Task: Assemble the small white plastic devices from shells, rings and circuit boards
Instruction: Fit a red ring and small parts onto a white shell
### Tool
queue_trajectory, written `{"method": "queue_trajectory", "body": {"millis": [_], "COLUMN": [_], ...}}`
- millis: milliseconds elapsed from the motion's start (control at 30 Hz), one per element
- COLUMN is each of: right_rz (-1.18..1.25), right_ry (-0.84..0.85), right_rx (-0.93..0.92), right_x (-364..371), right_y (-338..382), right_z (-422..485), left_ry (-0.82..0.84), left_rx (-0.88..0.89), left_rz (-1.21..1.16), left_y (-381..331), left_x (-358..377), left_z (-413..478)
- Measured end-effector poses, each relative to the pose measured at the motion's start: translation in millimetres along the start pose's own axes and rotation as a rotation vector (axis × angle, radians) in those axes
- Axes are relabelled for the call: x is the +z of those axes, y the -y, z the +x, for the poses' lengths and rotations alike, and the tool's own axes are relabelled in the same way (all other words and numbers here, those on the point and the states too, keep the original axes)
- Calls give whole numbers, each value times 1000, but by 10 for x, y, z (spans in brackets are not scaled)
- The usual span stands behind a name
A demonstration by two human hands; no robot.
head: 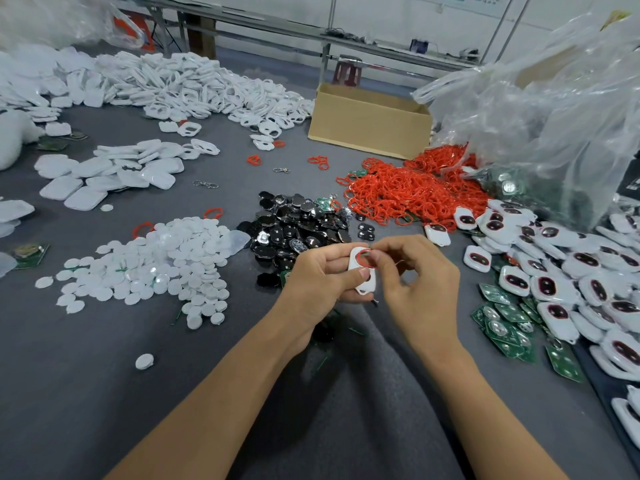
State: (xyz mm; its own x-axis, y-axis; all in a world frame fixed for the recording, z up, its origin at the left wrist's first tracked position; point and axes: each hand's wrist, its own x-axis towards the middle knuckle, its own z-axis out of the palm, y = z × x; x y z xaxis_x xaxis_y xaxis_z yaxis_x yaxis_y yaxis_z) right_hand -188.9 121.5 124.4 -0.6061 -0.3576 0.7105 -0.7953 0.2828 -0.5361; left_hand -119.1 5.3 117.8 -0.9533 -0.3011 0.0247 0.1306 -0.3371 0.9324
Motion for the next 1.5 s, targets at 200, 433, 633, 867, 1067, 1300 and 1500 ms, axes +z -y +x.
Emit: {"method": "queue_trajectory", "body": {"millis": [200, 433, 633, 867, 1067, 1300, 1500], "right_rz": [-6, -18, 21, -14, -76, 58, 743], "right_ry": [-15, -20, -40, -99, -102, -74, 174], "right_rx": [-27, -40, -46, -170, -237, -96, 568], "right_x": [4, 8, 29, 16, 31, 42, 7], "right_y": [-13, -28, -21, -41, -75, -58, -48], "right_z": [-1, 3, -7, -29, -57, -18, 30], "left_ry": [10, -14, 9, 36, -34, -108, -75], "left_rx": [-14, -71, -114, -152, -116, -31, 77], "left_rz": [-14, -78, -172, -228, -153, -23, 148], "left_y": [-6, -8, -11, -45, -25, 6, -26], "left_x": [2, 3, -29, -49, -13, 43, 27], "left_z": [-6, -1, -1, 19, 11, -13, -17]}}
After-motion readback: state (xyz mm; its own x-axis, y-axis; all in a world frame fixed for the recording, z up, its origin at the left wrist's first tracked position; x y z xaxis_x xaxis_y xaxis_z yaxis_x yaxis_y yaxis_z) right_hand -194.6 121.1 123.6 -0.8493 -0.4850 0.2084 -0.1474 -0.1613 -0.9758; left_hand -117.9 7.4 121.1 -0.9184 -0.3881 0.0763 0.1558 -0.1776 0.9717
